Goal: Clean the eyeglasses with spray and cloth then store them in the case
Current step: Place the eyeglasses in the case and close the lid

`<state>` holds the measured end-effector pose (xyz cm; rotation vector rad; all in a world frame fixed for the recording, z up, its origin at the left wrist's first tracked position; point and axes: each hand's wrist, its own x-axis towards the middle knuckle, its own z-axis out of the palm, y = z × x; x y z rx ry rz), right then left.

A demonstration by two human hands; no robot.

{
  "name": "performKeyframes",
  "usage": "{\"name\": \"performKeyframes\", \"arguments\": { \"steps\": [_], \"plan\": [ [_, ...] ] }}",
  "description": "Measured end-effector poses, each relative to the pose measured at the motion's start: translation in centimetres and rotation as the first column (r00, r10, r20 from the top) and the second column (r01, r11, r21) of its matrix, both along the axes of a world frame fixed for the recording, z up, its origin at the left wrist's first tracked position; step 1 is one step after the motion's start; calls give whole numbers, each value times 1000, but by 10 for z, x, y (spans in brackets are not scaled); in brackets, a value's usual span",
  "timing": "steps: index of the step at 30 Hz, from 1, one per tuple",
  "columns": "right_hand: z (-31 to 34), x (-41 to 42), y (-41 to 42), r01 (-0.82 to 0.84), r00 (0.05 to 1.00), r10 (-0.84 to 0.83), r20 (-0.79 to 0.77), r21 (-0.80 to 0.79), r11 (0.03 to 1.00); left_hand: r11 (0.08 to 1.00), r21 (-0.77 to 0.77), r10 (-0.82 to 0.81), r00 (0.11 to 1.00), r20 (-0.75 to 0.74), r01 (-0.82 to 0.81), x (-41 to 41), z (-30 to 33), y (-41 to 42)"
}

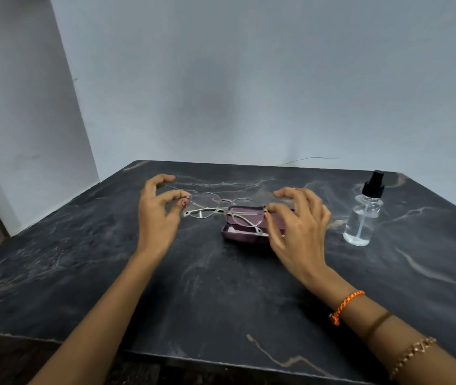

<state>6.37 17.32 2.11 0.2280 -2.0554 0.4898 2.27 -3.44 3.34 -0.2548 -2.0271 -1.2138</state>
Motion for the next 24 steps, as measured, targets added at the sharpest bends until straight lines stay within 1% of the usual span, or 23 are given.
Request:
{"name": "performKeyframes", "arguments": {
  "steps": [2, 5, 7, 10, 13, 16, 19, 24],
  "plan": [
    [2, -4, 16, 10, 1000, -9, 14, -70, 997, 999, 17, -30, 1000, -2, 30, -2, 2, 17],
    [0, -9, 38, 25, 999, -17, 46, -180, 983, 999, -3, -53, 999, 15, 53, -7, -1, 43],
    [-4, -12, 50, 55, 996, -38, 83, -211, 976, 999, -8, -40, 999, 14, 40, -9, -6, 58],
    [-7, -19, 65, 106, 979, -59, 193, -245, 964, 998, -55, -27, 1000, 7, 27, -12, -17, 70],
    [-3, -24, 76, 99, 963, -47, 266, -186, 978, 994, -96, -41, 999, 22, 43, -13, -24, 71],
    [-2, -25, 78, 82, 958, -52, 283, -97, 992, 995, -95, -35, 998, 59, 41, -17, -24, 67],
    [-6, -25, 75, 57, 945, -46, 325, -23, 998, 988, -149, -17, 995, 95, 31, -21, -23, 60],
    [-10, -25, 74, 26, 903, -31, 429, 17, 1000, 972, -229, -8, 984, 175, 48, -23, -25, 54]
  ]
}}
